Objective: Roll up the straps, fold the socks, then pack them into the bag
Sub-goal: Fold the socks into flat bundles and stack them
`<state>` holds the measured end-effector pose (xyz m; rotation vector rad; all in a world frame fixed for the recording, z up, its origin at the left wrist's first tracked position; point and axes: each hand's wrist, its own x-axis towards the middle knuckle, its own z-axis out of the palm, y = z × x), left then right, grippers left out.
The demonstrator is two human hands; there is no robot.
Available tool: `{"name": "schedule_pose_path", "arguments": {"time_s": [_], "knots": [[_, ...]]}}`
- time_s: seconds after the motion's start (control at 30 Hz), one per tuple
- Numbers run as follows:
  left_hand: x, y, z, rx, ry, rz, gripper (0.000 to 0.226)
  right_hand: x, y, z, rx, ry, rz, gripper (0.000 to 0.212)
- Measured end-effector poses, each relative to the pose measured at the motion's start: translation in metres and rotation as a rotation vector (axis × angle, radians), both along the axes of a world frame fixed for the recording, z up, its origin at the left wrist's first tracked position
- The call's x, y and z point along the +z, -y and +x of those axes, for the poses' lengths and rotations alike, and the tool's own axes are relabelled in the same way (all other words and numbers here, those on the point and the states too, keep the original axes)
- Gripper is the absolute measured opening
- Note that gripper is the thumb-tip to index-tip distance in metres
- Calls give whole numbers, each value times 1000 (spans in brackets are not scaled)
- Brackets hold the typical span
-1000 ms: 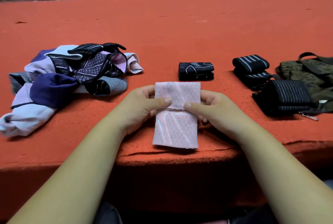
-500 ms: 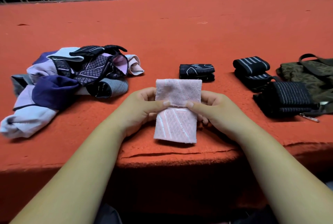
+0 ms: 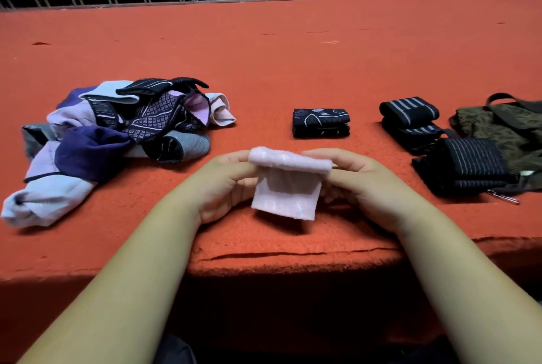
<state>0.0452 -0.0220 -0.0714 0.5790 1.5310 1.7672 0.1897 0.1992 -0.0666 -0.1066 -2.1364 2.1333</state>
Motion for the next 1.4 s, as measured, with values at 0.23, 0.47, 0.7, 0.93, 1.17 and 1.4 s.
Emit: {"name": "schedule_pose_path", "arguments": {"time_s": [0.23, 0.47, 0.7, 0.93, 1.17, 1.4], "knots": [[3, -1, -2, 16, 19, -80, 39, 4, 4, 0, -27, -2, -5, 39], [4, -4, 0, 4, 82, -21, 51, 1, 2, -1, -28, -15, 111, 51], [5, -6, 9, 82, -83, 46, 44, 7, 2, 0, -65, -13, 188, 45], [8, -10, 5, 150, -126, 110, 38, -5, 10, -10, -140, 25, 220, 17], [2, -16, 8, 112, -280, -192, 38, -10, 6, -17, -295, -50, 223, 15], [8, -38, 16, 413, -316, -70, 40, -10, 7, -26, -601, -26, 350, 30]]}}
